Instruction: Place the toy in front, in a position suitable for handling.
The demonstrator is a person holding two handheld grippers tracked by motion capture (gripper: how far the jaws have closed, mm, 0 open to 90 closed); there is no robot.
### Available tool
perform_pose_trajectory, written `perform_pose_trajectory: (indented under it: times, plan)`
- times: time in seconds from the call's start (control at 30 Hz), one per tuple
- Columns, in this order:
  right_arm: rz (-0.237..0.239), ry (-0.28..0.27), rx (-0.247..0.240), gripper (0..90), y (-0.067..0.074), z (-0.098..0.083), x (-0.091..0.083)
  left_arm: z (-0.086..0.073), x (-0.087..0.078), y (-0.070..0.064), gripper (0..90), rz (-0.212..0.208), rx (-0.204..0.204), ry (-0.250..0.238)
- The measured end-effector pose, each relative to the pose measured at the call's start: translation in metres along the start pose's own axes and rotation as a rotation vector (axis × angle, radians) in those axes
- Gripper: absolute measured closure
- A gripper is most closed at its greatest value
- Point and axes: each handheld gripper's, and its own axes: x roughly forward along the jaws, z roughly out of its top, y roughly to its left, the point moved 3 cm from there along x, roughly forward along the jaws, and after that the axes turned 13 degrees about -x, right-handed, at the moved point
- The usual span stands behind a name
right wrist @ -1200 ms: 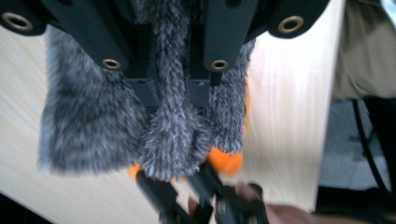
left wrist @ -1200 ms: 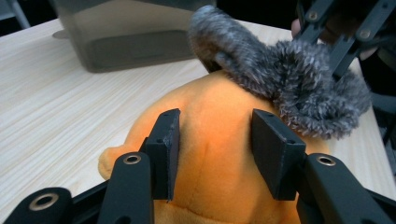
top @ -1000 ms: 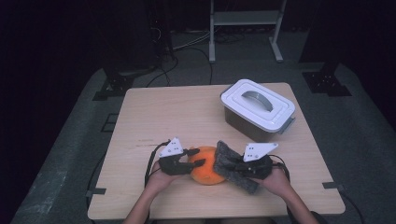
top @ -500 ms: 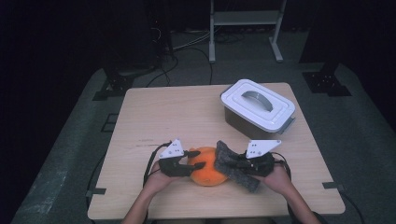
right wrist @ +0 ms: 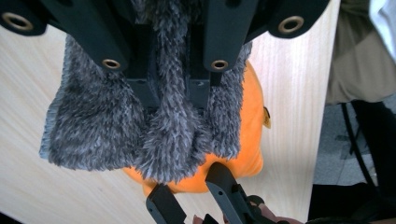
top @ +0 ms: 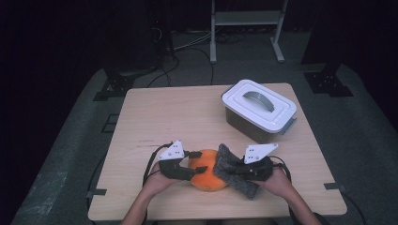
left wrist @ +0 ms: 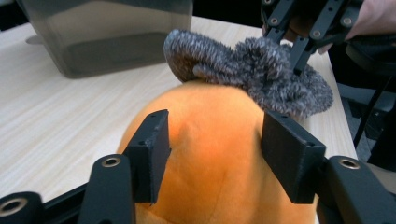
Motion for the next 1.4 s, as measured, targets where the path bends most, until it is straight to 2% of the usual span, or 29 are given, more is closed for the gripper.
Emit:
perform_pose_trajectory:
  times: [0.07,0.17,0.27,0.33,0.43,0.5,0.73,0.83,0.93,1.03,1.1,1.13,1.2,1.23,1.27,1.3,1.37,1.4]
  plan:
    - [0.021,0.016,0.010,77.2,-0.001,-0.006,-0.004,-0.003,0.002,-0.004,43.3,-0.002,0.023,0.021]
    - [0.014,0.032,0.025,77.2,-0.005,-0.012,-0.011,-0.004,0.002,-0.005,44.4,-0.011,0.032,0.035]
    - [-0.003,-0.015,0.052,77.3,-0.010,-0.008,-0.015,-0.005,0.003,-0.007,45.8,-0.038,0.046,0.043]
    - [-0.006,-0.046,0.057,77.3,-0.013,-0.002,-0.012,-0.005,0.003,-0.009,46.1,-0.046,0.068,0.051]
    - [0.010,-0.044,0.061,77.2,-0.014,0.002,-0.002,-0.007,0.002,-0.009,46.4,-0.046,0.067,0.064]
    - [0.023,-0.052,0.070,77.2,-0.014,0.000,-0.001,-0.008,0.000,-0.007,46.8,-0.055,0.065,0.065]
    - [0.023,0.016,0.091,77.2,-0.015,-0.020,-0.012,-0.008,-0.001,-0.008,46.8,-0.060,0.070,0.066]
    - [0.005,-0.024,0.101,77.2,-0.018,-0.015,-0.016,-0.008,-0.001,-0.008,46.7,-0.066,0.077,0.068]
    - [0.005,-0.079,0.106,77.2,-0.022,-0.003,-0.010,-0.007,-0.001,-0.009,46.3,-0.071,0.076,0.070]
    - [0.028,-0.047,0.086,77.2,-0.017,-0.001,0.002,-0.003,-0.005,-0.009,42.3,-0.082,0.074,0.073]
    - [0.038,-0.045,0.076,77.2,-0.014,0.000,0.003,0.002,-0.010,-0.009,40.2,-0.095,0.063,0.044]
    - [0.038,-0.040,0.063,77.2,-0.011,0.001,0.002,0.004,-0.011,-0.009,38.3,-0.092,0.045,0.028]
    - [0.043,-0.038,0.059,77.2,-0.008,0.002,0.002,0.006,-0.012,-0.009,33.7,-0.084,0.038,0.024]
    - [0.060,-0.041,0.045,77.2,-0.003,0.002,0.002,0.007,-0.012,-0.008,31.8,-0.059,0.041,0.024]
    - [0.066,-0.036,0.035,77.2,0.000,0.002,0.002,0.006,-0.011,-0.007,29.6,-0.053,0.035,0.029]
    - [0.066,-0.036,0.035,77.2,0.000,0.002,0.002,0.006,-0.011,-0.007,27.3,-0.053,0.035,0.029]
    - [0.074,-0.030,0.022,77.2,0.006,0.002,0.000,0.002,-0.008,-0.006,27.5,-0.063,0.016,0.034]
    - [0.076,-0.030,0.023,77.1,0.006,0.001,0.000,0.001,-0.007,-0.007,28.6,-0.066,0.021,0.039]
